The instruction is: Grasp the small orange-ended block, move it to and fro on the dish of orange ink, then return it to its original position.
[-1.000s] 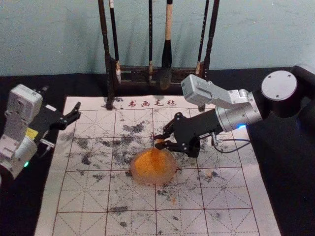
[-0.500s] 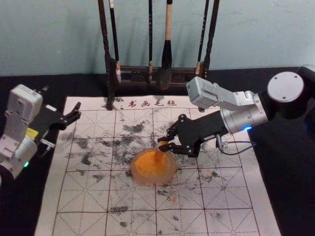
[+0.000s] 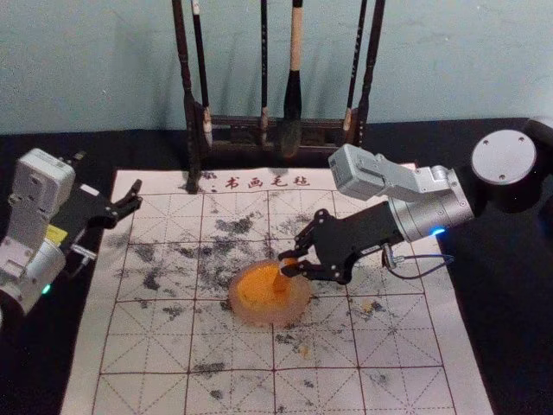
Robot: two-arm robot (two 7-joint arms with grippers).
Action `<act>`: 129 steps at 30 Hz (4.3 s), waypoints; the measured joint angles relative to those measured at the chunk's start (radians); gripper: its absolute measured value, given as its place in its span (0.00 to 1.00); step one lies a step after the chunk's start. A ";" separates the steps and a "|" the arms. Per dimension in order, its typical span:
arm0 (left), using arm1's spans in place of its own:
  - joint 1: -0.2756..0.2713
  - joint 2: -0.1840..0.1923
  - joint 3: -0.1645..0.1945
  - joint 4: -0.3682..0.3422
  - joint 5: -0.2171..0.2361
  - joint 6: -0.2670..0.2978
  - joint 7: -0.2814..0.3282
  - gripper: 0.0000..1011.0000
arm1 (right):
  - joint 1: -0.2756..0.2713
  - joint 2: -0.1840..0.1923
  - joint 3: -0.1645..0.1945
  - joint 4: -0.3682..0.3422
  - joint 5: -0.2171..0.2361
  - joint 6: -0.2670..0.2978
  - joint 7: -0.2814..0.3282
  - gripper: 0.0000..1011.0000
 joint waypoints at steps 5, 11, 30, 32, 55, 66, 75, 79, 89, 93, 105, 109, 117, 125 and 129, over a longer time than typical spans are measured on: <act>0.000 0.000 0.000 0.000 0.000 0.000 0.000 0.99 | 0.000 -0.001 -0.004 0.000 -0.003 0.001 -0.002 0.13; 0.000 0.000 0.000 0.000 0.000 0.000 0.000 0.99 | -0.002 -0.001 -0.006 -0.003 -0.001 0.001 -0.001 0.13; 0.000 0.000 0.000 0.000 0.000 0.000 0.000 0.99 | 0.008 -0.033 -0.025 0.016 0.004 -0.014 0.013 0.13; 0.000 0.000 0.000 0.000 0.000 0.000 0.000 0.99 | 0.010 -0.038 -0.026 0.021 0.004 -0.015 0.014 0.13; 0.000 0.000 0.000 0.000 0.000 0.000 0.000 0.99 | 0.056 -0.117 -0.036 0.135 -0.010 -0.043 0.014 0.13; 0.000 0.000 0.000 0.000 0.000 0.000 0.000 0.99 | 0.060 -0.117 -0.026 0.142 -0.021 -0.044 0.003 0.13; 0.000 0.000 0.000 0.000 0.000 0.000 0.000 0.99 | 0.056 -0.103 -0.017 0.128 -0.024 -0.039 -0.004 0.13; 0.000 0.000 0.000 0.000 0.000 0.000 0.000 0.99 | 0.055 -0.098 -0.015 0.126 -0.026 -0.038 -0.004 0.13; 0.000 0.000 0.000 0.000 0.000 0.000 0.000 0.99 | 0.049 -0.085 -0.010 0.110 -0.029 -0.031 -0.009 0.13; 0.000 0.000 0.000 0.000 0.000 0.000 0.000 0.99 | 0.047 -0.080 -0.008 0.104 -0.029 -0.030 -0.011 0.13; 0.000 0.000 0.000 0.000 0.000 0.000 0.000 0.99 | 0.040 -0.061 0.003 0.073 -0.023 -0.023 -0.018 0.13; 0.000 0.000 0.000 0.000 0.000 0.000 0.000 0.99 | 0.033 -0.040 0.018 0.034 -0.008 -0.018 -0.024 0.13; 0.000 0.000 0.000 0.000 0.000 0.000 0.000 0.99 | 0.011 0.024 0.053 -0.069 0.026 -0.004 -0.043 0.13; 0.000 0.000 0.000 0.000 0.000 0.000 0.000 0.99 | -0.026 0.110 0.089 -0.177 0.051 0.010 -0.071 0.13; 0.000 0.000 0.000 0.000 0.000 0.000 0.000 0.99 | -0.047 0.157 0.105 -0.222 0.058 0.020 -0.081 0.13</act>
